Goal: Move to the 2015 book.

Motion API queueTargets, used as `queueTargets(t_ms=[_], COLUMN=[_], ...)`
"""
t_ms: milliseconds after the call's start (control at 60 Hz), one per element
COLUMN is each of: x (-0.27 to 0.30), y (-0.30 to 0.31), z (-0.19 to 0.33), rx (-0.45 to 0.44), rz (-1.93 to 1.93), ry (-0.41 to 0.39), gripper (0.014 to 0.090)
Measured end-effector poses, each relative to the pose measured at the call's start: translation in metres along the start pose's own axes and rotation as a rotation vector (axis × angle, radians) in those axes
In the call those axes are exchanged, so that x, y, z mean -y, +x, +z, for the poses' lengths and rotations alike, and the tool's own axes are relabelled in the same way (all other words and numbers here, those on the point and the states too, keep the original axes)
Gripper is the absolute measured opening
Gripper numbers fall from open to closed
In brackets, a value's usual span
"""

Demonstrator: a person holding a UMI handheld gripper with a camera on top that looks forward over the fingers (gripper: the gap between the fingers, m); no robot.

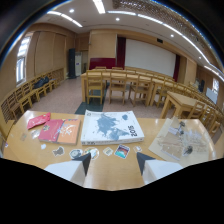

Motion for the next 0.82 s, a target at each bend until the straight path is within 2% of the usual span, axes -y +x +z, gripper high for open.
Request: queueTargets(t_ms=[150, 300, 817], x=[0.009, 0.006, 0.000], y=[0.004, 0.006, 0.006], z=[0.056, 0.088, 0.097], rx=[0.009, 0.014, 0.030], rz=[0.014, 0.022, 0.003], ry=[-0.007, -0.030, -0.050], gripper=[0.0861, 0.0864, 0.0858])
